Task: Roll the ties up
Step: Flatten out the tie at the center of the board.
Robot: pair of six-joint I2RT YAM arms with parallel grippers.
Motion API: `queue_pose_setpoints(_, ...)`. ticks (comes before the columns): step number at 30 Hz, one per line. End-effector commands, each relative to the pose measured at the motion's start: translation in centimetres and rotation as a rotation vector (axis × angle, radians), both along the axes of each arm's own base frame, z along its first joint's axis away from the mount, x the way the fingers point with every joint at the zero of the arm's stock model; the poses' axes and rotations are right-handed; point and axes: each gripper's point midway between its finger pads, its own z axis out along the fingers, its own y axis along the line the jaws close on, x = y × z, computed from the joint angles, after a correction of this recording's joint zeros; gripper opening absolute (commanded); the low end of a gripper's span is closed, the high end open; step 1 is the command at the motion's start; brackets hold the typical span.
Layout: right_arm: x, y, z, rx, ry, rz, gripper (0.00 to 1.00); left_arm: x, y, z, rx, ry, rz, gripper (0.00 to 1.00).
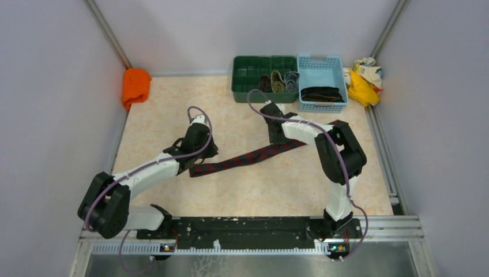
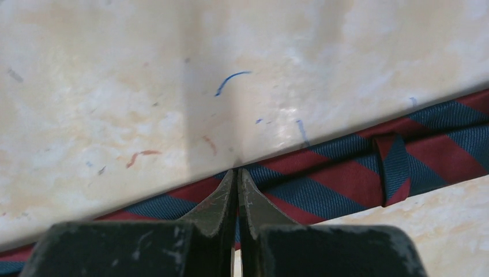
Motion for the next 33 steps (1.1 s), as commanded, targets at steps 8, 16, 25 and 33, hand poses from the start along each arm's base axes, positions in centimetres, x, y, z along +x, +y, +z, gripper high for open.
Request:
queue_pose_setpoints(8,0.5,-8.5,-0.3,-0.074,0.058,-0.181,0.0,1.4,-1.2,0.7,-0.016,-0.017,-0.018,0.0)
queue_pose_setpoints(16,2.5,-5.9,4.3,0.011,-0.111,-0.106,0.0,3.2,-0.4,0.7,0.019,-0.054,0.055,0.0)
queue_pose_setpoints(25,-3.9,0.1,7.4,0.144,-0.108,0.082,0.0,9.5,-5.1,0.8,0.01,-0.092,-0.076,0.0)
queue_pose_setpoints(33,-10.1,3.8,5.2,0.424,-0.016,0.191,0.0,7.0,-12.1,-2.5,-0.272,-0.025,-0.391,0.0)
